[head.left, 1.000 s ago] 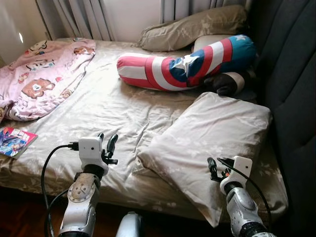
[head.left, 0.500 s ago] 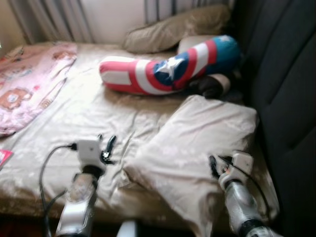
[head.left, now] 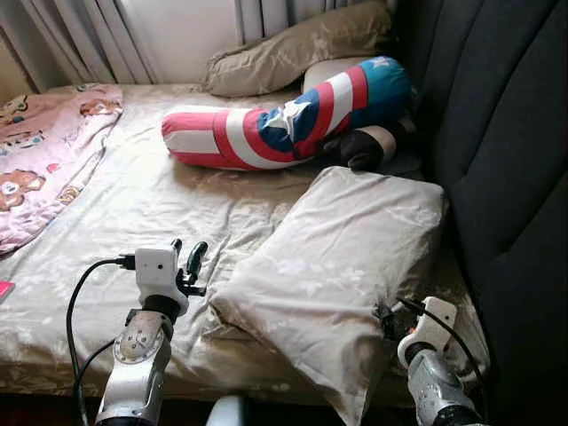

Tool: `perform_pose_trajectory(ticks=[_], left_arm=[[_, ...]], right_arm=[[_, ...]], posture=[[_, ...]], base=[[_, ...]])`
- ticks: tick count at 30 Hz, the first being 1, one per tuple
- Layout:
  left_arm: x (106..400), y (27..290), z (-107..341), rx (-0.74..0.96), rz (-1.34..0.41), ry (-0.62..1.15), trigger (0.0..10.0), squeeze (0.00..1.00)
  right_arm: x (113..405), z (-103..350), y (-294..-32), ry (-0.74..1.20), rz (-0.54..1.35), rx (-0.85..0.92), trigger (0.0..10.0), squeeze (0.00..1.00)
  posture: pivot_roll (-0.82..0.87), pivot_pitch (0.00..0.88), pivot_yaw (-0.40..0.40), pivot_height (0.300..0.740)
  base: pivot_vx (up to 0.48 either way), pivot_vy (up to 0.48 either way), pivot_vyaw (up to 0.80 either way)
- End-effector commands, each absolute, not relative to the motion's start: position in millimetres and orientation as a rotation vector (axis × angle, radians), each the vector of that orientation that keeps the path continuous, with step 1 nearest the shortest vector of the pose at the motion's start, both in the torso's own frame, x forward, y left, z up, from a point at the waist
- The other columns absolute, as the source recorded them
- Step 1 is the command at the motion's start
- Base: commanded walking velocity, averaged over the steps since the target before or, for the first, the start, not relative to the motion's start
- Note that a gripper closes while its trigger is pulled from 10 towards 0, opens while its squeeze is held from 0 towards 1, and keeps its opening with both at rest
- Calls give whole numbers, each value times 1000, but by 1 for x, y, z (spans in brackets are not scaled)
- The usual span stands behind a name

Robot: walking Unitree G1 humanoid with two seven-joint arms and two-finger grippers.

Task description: Clean up the room

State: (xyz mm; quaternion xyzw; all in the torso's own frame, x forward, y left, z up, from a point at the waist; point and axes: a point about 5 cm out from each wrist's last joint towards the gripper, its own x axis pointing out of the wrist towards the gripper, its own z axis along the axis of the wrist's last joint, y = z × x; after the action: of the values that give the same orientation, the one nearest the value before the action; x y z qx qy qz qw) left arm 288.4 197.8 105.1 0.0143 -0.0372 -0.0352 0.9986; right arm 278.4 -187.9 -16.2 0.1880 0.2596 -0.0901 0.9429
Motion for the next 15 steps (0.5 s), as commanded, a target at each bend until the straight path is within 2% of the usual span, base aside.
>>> perform_pose_trajectory(ticks=[1, 4, 8, 15], left_arm=[[286, 204, 108, 35, -61, -81, 10000, 0], [286, 204, 109, 37, -65, -81, 10000, 0], [286, 203, 109, 39, -72, -82, 10000, 0], [287, 203, 111, 40, -77, -83, 10000, 0]], right_arm=[[276, -19, -183, 549, -155, 420, 10000, 1000], [274, -19, -185, 551, -147, 439, 10000, 1000], [272, -19, -182, 558, -106, 551, 10000, 1000], [263, -24, -171, 631, -25, 593, 10000, 1000]], posture=[[86, 52, 48, 635], [86, 45, 50, 635], [85, 38, 53, 635], [81, 41, 59, 635]], base=[[0, 0, 0], [0, 0, 0], [0, 0, 0], [0, 0, 0]])
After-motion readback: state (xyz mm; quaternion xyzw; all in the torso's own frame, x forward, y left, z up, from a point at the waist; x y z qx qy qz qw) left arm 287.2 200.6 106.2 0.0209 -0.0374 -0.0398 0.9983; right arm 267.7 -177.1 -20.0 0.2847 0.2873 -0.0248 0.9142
